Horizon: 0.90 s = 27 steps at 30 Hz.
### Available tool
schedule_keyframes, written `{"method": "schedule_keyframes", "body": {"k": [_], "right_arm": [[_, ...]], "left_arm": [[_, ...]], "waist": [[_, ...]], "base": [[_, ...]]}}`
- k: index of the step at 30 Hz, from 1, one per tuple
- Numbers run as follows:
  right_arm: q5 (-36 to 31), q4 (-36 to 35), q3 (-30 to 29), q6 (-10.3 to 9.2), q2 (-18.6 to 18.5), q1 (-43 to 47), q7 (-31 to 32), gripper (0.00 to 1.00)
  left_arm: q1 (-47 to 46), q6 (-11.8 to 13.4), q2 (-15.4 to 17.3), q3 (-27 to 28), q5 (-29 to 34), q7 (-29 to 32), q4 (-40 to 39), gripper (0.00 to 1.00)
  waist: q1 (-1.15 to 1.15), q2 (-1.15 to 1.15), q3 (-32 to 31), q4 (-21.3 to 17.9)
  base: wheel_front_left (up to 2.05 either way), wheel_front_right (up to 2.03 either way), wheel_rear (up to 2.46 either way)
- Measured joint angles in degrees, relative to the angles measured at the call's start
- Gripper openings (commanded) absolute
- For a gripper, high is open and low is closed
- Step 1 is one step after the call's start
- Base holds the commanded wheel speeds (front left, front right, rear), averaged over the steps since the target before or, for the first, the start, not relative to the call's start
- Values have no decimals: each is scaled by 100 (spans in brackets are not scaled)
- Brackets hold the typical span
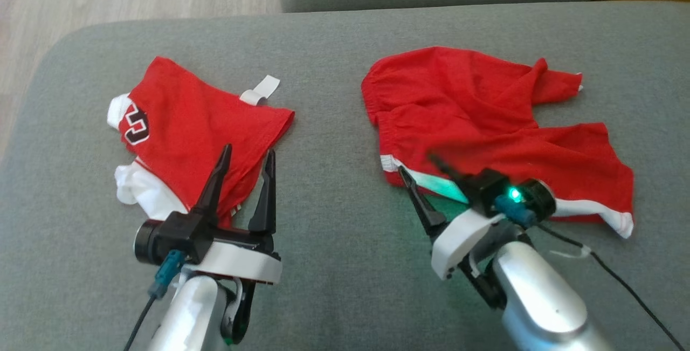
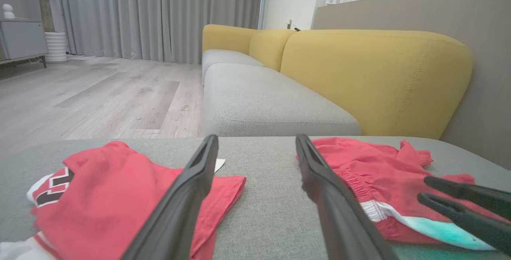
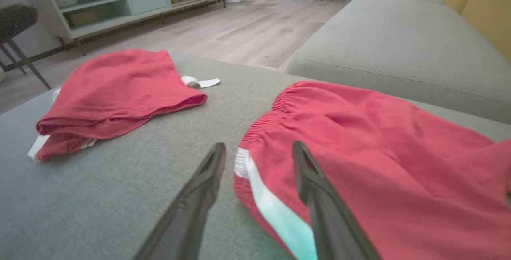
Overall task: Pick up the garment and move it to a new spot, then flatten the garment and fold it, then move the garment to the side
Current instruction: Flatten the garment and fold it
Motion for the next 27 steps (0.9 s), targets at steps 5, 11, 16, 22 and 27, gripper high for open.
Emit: {"method": "schedule_keyframes", "body": {"k": [5, 11, 16, 22, 27], "right_arm": [[99, -243, -422, 0, -1, 112, -175, 100], [20, -693, -1566, 0, 2, 673, -423, 100], [-345, -1049, -2785, 0, 20, 1028, -508, 100], [-389, -1131, -3038, 0, 56, 1295, -566, 100], [-372, -1260, -3129, 0, 54, 1253, -602, 100]], "left_arm": [[1, -5, 0, 12, 15, 0, -8, 100], [4, -5, 0, 18, 15, 0, -49, 100], [10, -5, 0, -8, 13, 0, -68, 100], [-10, -51, 1, -156, 15, 0, 7, 100], [-163, -200, 3, -513, 125, 35, 423, 100]], "waist": [[0, 0, -29, -109], [0, 0, -76, -347], [0, 0, -88, -578], [1, 0, 33, -771], [1, 0, 199, -877]], "base": [[0, 0, 0], [0, 0, 0], [0, 0, 0], [0, 0, 0], [0, 0, 0]]}}
